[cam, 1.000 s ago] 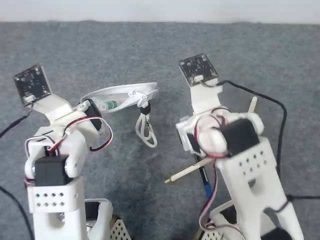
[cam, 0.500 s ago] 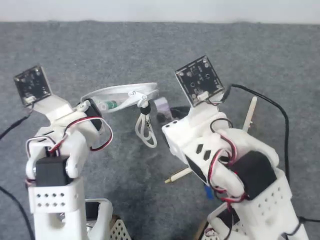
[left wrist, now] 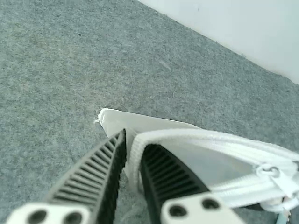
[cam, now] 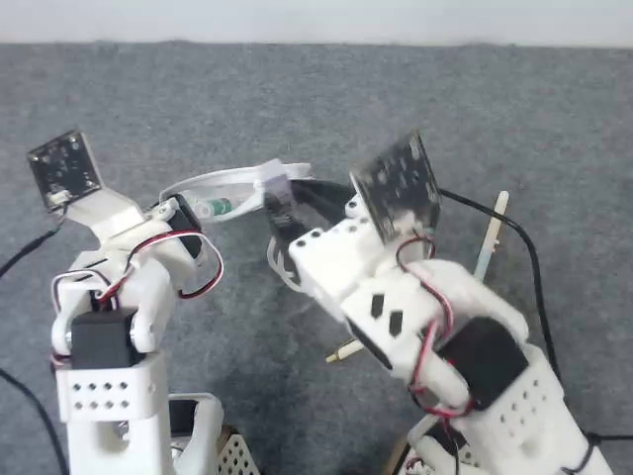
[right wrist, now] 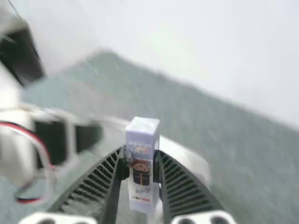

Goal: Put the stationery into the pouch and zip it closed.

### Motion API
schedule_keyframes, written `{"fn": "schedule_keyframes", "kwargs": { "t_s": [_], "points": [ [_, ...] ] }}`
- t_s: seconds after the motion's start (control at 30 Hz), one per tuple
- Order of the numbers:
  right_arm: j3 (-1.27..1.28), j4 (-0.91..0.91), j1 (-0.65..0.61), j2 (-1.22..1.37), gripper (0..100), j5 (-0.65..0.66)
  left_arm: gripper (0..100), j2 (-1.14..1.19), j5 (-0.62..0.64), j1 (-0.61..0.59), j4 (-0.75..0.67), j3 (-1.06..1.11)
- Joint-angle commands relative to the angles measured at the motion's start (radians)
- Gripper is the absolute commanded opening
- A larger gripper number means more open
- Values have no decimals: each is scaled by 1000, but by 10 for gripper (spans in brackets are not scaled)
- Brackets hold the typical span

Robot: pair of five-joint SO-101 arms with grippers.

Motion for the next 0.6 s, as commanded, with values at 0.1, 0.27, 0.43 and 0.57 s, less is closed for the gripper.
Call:
{"fn": "schedule_keyframes", "kwargs": {
  "t_s": [0.1, 0.27, 0.43, 0.57],
  "points": [
    [176, -366, -36, -110, 6, 12, 9, 5, 14, 2, -34, -12],
    [362, -654, -36, -119, 6, 14, 9, 5, 14, 2, -34, -10],
    [491, -875, -36, -117, 6, 14, 9, 5, 14, 2, -34, -8],
    [560, -983, -36, -116, 6, 14, 9, 5, 14, 2, -34, -8]
  ]
}}
